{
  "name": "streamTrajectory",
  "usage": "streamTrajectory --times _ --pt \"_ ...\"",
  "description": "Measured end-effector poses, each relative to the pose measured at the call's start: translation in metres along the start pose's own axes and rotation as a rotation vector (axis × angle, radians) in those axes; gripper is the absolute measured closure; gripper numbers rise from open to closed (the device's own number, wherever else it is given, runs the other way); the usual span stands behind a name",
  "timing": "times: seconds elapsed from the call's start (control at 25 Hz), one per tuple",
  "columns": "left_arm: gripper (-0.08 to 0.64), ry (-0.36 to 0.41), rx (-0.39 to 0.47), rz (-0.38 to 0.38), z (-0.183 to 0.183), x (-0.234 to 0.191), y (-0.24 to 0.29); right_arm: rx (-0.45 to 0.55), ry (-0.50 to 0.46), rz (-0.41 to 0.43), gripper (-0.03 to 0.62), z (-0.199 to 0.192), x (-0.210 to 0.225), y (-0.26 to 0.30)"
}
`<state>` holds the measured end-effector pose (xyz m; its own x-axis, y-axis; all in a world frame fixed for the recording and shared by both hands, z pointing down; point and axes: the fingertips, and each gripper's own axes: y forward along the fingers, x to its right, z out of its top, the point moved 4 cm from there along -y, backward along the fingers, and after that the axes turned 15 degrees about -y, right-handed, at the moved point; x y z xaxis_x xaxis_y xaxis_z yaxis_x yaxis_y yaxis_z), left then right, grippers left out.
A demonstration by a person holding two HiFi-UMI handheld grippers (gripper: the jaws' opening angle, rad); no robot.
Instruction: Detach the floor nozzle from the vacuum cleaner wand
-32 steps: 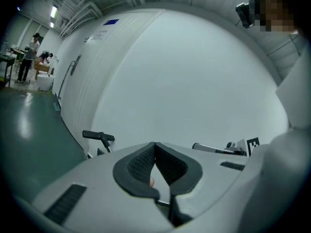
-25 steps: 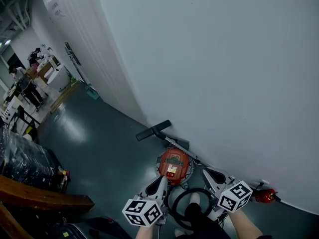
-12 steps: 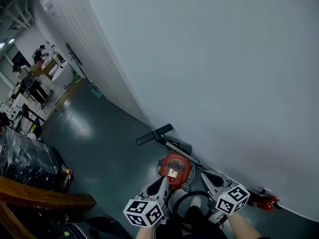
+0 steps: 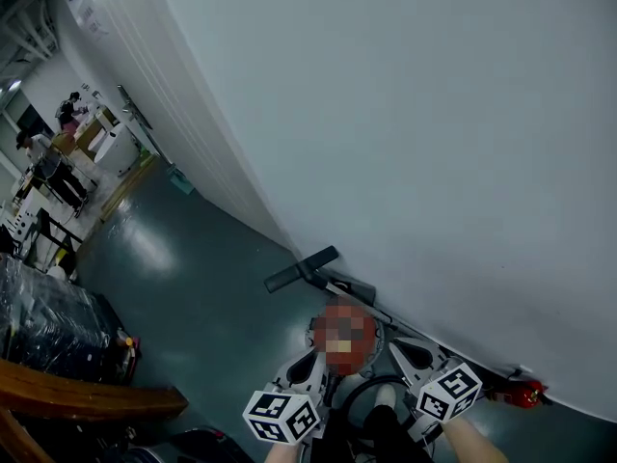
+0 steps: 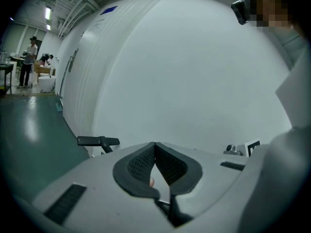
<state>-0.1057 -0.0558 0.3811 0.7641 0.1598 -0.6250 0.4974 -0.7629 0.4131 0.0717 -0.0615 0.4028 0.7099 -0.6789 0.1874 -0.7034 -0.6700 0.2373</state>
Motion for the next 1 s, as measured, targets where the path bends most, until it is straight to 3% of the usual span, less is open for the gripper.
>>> streamTrajectory --times 0.2,0.52,1.0 --pt "0.555 0.008 -0.017 0.009 -0.008 -0.037 0.020 -0.043 -0.060 0.000 0.575 -0.028 0.001 0.036" --pt "0.555 0.039 -0.060 -0.006 -0.017 -0.083 0.065 -0.125 -0.253 -0.012 0.575 -0.075 0.020 0.089" --pt "0.555 -0.023 -0.065 0.017 -0.031 -0.149 0.134 -0.218 -0.341 -0.002 0.575 -0.137 0.051 0.165"
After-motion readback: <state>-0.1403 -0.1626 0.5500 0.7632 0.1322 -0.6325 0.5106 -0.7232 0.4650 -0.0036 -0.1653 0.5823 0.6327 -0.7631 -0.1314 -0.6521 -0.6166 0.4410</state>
